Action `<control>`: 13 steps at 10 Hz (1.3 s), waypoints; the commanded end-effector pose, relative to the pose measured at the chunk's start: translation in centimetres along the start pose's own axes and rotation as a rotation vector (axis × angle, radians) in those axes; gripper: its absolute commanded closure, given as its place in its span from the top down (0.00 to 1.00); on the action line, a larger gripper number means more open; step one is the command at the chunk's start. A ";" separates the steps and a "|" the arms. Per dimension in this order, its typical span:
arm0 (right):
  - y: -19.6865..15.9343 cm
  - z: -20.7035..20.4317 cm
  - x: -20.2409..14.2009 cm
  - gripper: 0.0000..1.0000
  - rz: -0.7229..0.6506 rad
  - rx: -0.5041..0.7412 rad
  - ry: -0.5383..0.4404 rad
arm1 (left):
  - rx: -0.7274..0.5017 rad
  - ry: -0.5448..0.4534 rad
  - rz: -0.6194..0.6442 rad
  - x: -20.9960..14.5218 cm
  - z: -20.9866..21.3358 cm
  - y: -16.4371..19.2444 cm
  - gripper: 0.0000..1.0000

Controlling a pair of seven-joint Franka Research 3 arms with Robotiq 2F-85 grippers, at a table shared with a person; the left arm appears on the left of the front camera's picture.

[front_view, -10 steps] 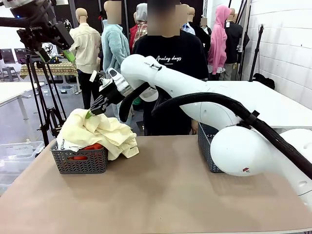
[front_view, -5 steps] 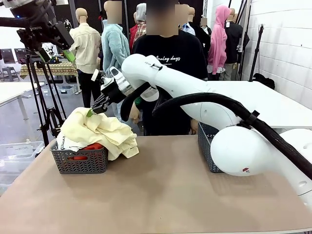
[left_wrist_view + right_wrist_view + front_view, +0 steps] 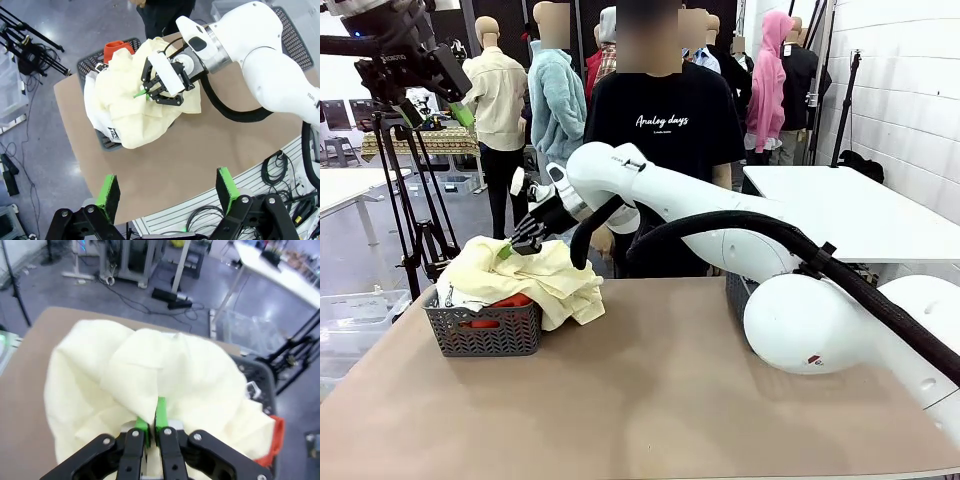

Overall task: Sort the tops and bottoms.
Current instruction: Sort the clothes according to human instructions.

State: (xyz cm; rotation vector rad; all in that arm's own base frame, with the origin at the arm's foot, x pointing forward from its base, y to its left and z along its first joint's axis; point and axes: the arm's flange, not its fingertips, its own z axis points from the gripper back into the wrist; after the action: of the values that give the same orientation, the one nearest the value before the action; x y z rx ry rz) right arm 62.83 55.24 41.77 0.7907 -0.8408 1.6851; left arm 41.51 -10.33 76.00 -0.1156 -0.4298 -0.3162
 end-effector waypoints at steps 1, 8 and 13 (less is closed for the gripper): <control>-12.4 -5.6 0.8 0.00 -0.126 0.062 0.044 | 0.012 0.009 0.003 -0.2 0.2 0.1 1.00; -14.9 -8.4 -0.7 0.00 -0.208 0.217 0.046 | 0.012 0.009 0.003 -0.2 0.2 0.1 1.00; -15.0 -8.6 0.7 0.00 -0.102 0.191 0.022 | 0.012 0.009 0.003 -0.2 0.2 0.1 1.00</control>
State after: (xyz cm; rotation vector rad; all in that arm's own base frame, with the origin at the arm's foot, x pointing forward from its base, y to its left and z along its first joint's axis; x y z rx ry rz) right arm 62.11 54.89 37.67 0.9004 -0.6080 1.6566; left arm 41.51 -10.33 75.99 -0.1156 -0.4296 -0.3161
